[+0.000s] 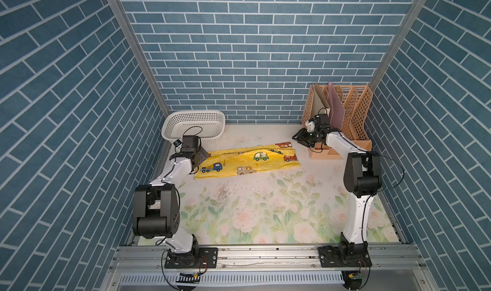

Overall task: Roll up the pillowcase
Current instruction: Fold the pillowcase at the center of the board, then adjust the pillowcase at the center of the board.

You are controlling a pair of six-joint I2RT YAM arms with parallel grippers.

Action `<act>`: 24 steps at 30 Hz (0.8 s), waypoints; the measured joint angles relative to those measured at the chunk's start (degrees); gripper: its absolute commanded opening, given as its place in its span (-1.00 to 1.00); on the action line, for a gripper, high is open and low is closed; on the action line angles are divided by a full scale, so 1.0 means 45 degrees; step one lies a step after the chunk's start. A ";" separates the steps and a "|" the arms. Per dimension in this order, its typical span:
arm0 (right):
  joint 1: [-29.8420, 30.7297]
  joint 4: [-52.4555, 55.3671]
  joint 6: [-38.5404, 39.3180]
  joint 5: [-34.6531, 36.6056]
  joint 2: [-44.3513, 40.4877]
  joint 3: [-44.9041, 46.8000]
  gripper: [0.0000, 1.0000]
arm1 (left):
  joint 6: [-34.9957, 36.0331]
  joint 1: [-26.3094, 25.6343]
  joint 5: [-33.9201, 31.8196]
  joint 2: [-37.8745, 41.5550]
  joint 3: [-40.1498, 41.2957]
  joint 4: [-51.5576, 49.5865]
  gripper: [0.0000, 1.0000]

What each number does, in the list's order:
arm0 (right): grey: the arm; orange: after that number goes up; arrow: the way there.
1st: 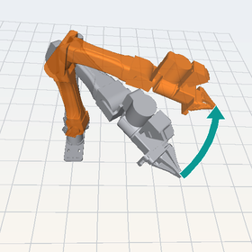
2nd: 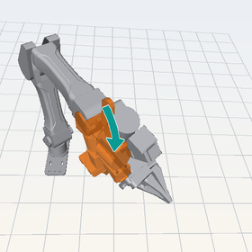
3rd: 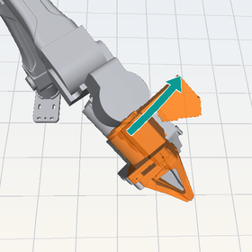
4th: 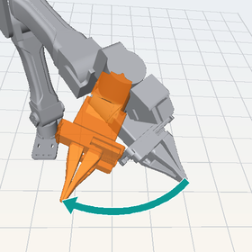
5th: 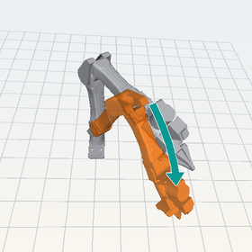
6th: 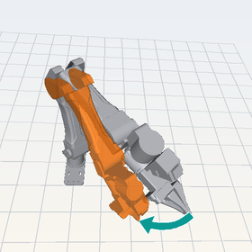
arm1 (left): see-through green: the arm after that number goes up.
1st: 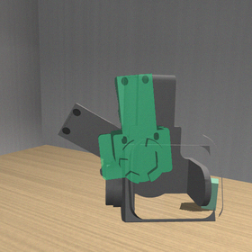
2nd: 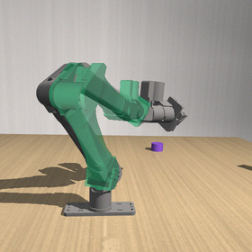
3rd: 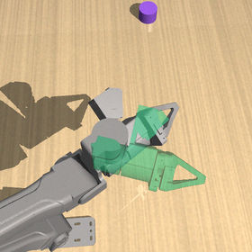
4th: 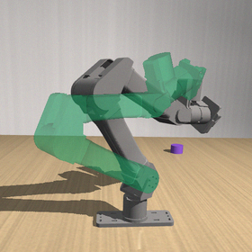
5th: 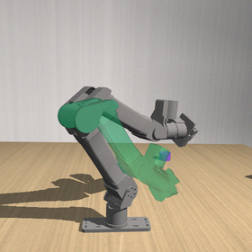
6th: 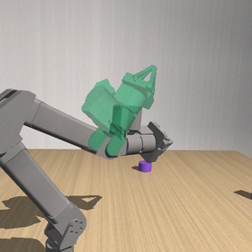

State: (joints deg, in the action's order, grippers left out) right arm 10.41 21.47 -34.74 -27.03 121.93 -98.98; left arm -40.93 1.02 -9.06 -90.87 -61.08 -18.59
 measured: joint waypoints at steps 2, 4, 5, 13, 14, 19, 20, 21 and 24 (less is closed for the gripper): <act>0.0000 -0.0029 -0.0005 -0.0126 0.0049 -0.0262 0.07 | -0.0024 0.0029 -0.0126 0.0015 -0.0233 0.0000 0.94; 0.0015 -0.0384 0.0010 -0.0461 -0.0049 -0.0228 0.07 | -0.0083 0.0029 -0.0214 0.0219 -0.0321 0.0141 0.78; 0.0053 -0.0617 0.0029 -0.0617 -0.0160 -0.0058 0.07 | -0.0034 -0.0010 -0.0248 0.0418 -0.0272 0.0194 0.73; 0.3235 -0.1433 0.2827 0.1486 -0.2890 0.3215 -1.00 | 0.0918 -0.2885 -0.0792 0.2084 0.0355 0.1166 -0.30; 0.3861 -0.1545 0.3036 0.2035 -0.3021 0.3419 -1.00 | 0.1015 -0.3109 -0.0753 0.1739 0.0359 0.1258 -0.39; 0.6057 -0.1933 0.3162 0.4357 -0.2603 0.3920 -1.00 | 0.1229 -0.3410 -0.0923 -0.0627 0.0743 0.1209 -0.53; 0.6067 -0.1880 0.3162 0.4711 -0.2327 0.3745 -1.00 | 0.1243 -0.3458 -0.0986 -0.1015 0.0733 0.1103 -0.53; 0.6023 -0.1724 0.3167 0.5076 -0.1899 0.3356 -1.00 | 0.1263 -0.3512 -0.1064 -0.1394 0.0665 0.1025 -0.52; 0.5882 -0.1180 0.3269 0.5974 -0.0257 0.1681 -1.00 | 0.1273 -0.3701 -0.1243 -0.2463 0.0126 0.0685 -0.52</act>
State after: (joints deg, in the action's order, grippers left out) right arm 36.88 16.16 -20.03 -0.14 120.77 -91.42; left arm -35.20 -15.64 -14.66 -101.95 -60.51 -15.51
